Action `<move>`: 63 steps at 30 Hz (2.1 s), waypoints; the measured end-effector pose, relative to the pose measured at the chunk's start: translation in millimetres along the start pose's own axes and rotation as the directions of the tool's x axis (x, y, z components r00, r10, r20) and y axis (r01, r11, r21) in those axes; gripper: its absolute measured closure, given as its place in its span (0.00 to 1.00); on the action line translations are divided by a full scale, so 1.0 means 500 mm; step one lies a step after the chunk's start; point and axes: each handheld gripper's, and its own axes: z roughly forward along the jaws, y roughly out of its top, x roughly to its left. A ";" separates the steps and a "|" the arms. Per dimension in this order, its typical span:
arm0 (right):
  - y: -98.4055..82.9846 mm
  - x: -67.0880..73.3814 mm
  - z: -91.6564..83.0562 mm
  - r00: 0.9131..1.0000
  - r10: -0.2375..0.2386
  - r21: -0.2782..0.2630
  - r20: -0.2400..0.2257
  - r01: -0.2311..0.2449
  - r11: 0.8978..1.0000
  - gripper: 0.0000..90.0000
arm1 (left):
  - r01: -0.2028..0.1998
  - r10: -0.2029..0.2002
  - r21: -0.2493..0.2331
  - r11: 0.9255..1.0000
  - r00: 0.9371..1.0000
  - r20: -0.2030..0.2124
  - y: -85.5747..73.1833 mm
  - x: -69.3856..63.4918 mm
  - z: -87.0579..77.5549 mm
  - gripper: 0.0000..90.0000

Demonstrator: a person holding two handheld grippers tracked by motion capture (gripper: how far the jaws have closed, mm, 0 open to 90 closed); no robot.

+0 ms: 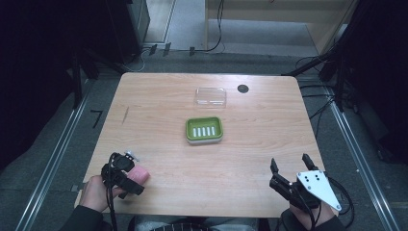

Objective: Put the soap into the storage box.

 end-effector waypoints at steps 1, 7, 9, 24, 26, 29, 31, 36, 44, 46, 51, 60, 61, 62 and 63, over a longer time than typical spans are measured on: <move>0.000 0.000 0.000 1.000 0.000 0.001 0.000 0.000 1.000 0.14 | 0.000 0.000 0.004 1.000 1.000 -0.005 0.003 0.000 0.001 0.04; 0.000 0.000 0.000 1.000 -0.001 0.002 -0.001 0.001 1.000 0.14 | 0.000 0.000 0.008 1.000 1.000 -0.020 0.016 0.000 0.007 0.04; 0.000 0.000 0.000 1.000 -0.002 0.001 -0.001 0.002 1.000 0.14 | 0.001 0.000 0.010 1.000 1.000 -0.025 0.019 -0.002 0.009 0.03; 0.000 0.000 0.000 1.000 0.000 0.002 -0.001 0.000 1.000 0.14 | 0.011 -0.009 0.029 1.000 0.998 -0.055 0.036 -0.003 0.026 0.03; 0.000 0.000 0.000 1.000 -0.001 0.002 -0.001 0.001 1.000 0.14 | 0.011 -0.009 0.034 0.999 0.999 -0.053 0.037 -0.003 0.029 0.04; 0.000 0.000 0.000 1.000 -0.001 0.003 -0.001 0.001 1.000 0.14 | 0.010 -0.008 0.031 0.999 0.998 -0.055 0.038 -0.003 0.030 0.10; 0.000 0.000 0.000 1.000 -0.001 0.003 -0.001 0.001 1.000 0.14 | 0.008 -0.007 0.031 0.999 0.999 -0.052 0.037 -0.002 0.030 0.16; 0.000 0.000 0.000 1.000 0.000 0.002 -0.001 0.000 1.000 0.14 | 0.000 0.001 0.024 1.000 0.999 -0.040 0.037 -0.006 0.031 0.22; 0.000 0.000 0.000 1.000 0.001 0.002 0.000 -0.001 1.000 0.14 | 0.001 0.000 0.021 1.000 0.999 -0.040 0.035 -0.005 0.033 0.34; 0.000 0.000 0.000 1.000 -0.001 0.002 -0.001 0.001 1.000 0.14 | -0.004 0.005 0.026 1.000 0.999 -0.039 0.035 -0.005 0.034 0.38; 0.000 0.000 0.000 1.000 0.005 0.003 -0.001 -0.005 1.000 0.14 | -0.006 0.008 0.026 1.000 0.999 -0.045 0.034 -0.005 0.034 0.42; 0.000 0.000 0.000 1.000 0.003 0.002 0.000 -0.003 1.000 0.14 | -0.010 0.011 0.019 1.000 0.999 -0.044 0.032 -0.005 0.035 0.42; 0.000 0.000 0.000 1.000 0.003 0.001 0.000 -0.003 1.000 0.14 | -0.009 0.010 0.017 1.000 0.999 -0.040 0.032 -0.004 0.036 0.42; 0.000 0.000 0.000 1.000 0.001 0.001 0.000 -0.001 1.000 0.14 | -0.010 0.010 0.016 1.000 0.999 -0.038 0.031 -0.004 0.036 0.42; 0.000 0.000 0.000 1.000 0.001 0.001 0.000 -0.001 1.000 0.14 | -0.010 0.010 0.019 1.000 0.999 -0.038 0.031 -0.004 0.035 0.42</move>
